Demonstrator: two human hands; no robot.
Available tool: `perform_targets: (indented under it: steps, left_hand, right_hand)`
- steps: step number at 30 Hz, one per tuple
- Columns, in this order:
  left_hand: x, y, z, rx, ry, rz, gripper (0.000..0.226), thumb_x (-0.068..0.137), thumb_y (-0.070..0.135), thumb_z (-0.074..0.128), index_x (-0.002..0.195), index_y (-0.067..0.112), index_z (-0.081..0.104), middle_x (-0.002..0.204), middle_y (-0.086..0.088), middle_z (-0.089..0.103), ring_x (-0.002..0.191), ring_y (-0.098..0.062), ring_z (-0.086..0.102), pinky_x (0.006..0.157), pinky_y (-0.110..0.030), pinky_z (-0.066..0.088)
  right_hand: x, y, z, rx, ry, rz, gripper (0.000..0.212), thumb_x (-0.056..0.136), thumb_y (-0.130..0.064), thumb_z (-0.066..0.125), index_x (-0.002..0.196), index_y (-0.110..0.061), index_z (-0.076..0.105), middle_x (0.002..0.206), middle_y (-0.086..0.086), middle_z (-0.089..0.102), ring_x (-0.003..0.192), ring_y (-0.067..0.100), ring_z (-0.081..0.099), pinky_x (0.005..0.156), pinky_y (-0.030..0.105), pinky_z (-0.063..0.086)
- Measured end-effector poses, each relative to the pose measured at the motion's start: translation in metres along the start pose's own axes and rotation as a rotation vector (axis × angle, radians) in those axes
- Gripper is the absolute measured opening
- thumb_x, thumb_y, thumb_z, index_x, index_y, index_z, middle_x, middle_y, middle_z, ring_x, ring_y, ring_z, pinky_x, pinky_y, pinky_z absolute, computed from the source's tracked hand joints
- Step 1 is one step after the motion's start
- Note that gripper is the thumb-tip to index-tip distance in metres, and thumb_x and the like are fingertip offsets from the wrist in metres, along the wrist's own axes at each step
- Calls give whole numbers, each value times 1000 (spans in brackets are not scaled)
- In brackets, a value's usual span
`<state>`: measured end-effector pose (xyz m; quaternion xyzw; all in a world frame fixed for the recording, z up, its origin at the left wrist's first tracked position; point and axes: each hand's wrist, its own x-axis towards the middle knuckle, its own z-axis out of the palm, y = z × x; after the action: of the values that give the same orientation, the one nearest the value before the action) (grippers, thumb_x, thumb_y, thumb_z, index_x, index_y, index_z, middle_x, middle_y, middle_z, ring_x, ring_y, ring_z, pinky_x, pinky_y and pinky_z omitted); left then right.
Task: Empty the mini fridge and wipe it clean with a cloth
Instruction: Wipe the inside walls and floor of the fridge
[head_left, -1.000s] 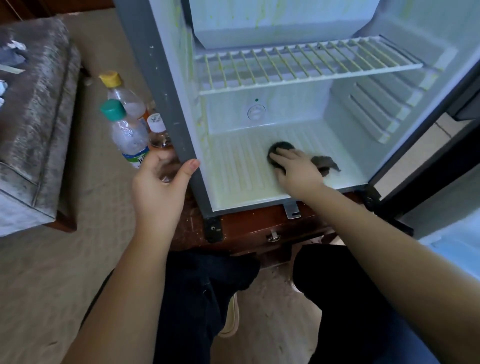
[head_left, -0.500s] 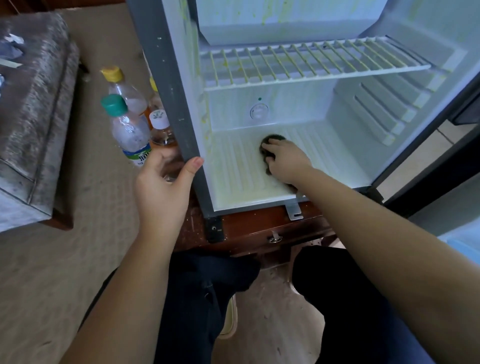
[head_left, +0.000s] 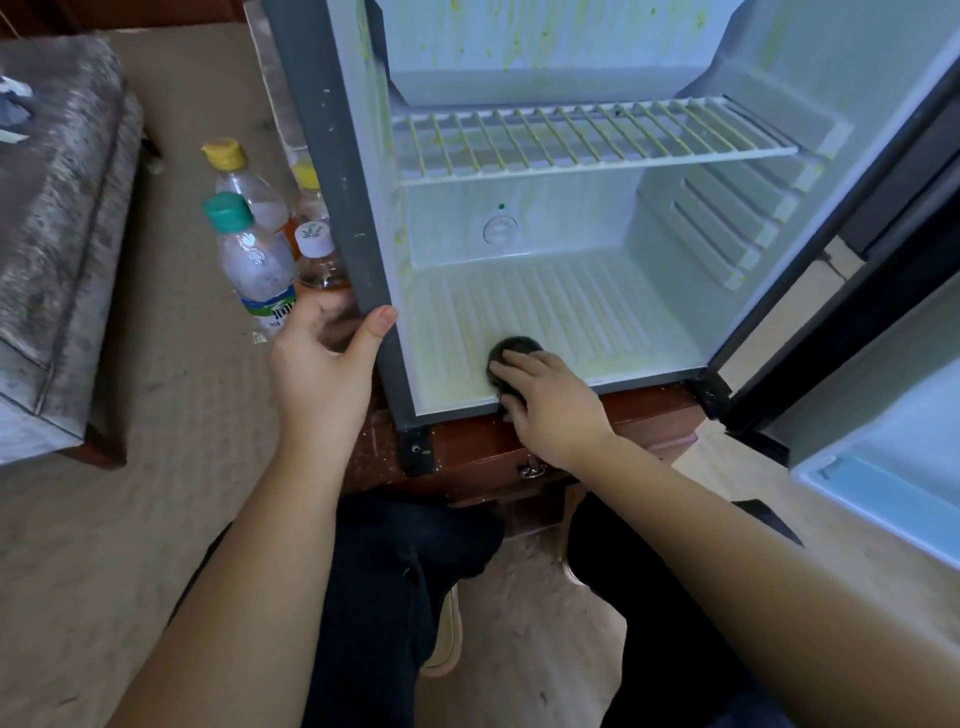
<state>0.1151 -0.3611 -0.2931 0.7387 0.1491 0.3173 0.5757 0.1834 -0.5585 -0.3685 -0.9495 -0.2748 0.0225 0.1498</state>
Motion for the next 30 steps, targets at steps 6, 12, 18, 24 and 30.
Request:
perform_targets:
  steps: [6,12,18,24,30]
  left_hand:
    - [1,-4,2,21,25,14,18,84,15,74,95,19,61,90,21,64,78,14,62,72,-6,46]
    - [2,-5,-2,86,17,51,29,81,18,76,84,37,54,90,23,64,80,12,62,68,-5,43]
    - [1,-4,-1,70,16,64,30,81,15,76,84,36,55,90,21,65,80,11,63,68,-5,43]
    - [0,-2,-3,41,-3,21,20,82,18,76,91,27,60,91,25,62,80,15,60,68,-3,41]
    - [1,-4,-1,36,14,10,22,82,22,76,99,15,64,92,20,64,80,12,62,72,-8,46]
  right_hand:
    - [24,0,1,-65,-26,16,47,98,-31,45,143,-20,43,151,0,39,138,25,32,117,37,21]
    - [112,1,-2,-74,-52,90,49,99,-33,40,145,-19,39,152,1,35,139,26,29,116,38,23]
    - [132,-2,-8,-37,-88,120,46,100,-34,38,144,-20,42,151,-1,37,137,23,32,113,37,28]
    - [33,-25,-2,-1,-45,13,46,99,-36,44,143,-22,45,151,-3,38,138,25,32,114,34,21]
    - [8,-24,2,-39,-43,4,46,98,-39,45,141,-25,46,150,-5,41,138,21,34,117,38,19]
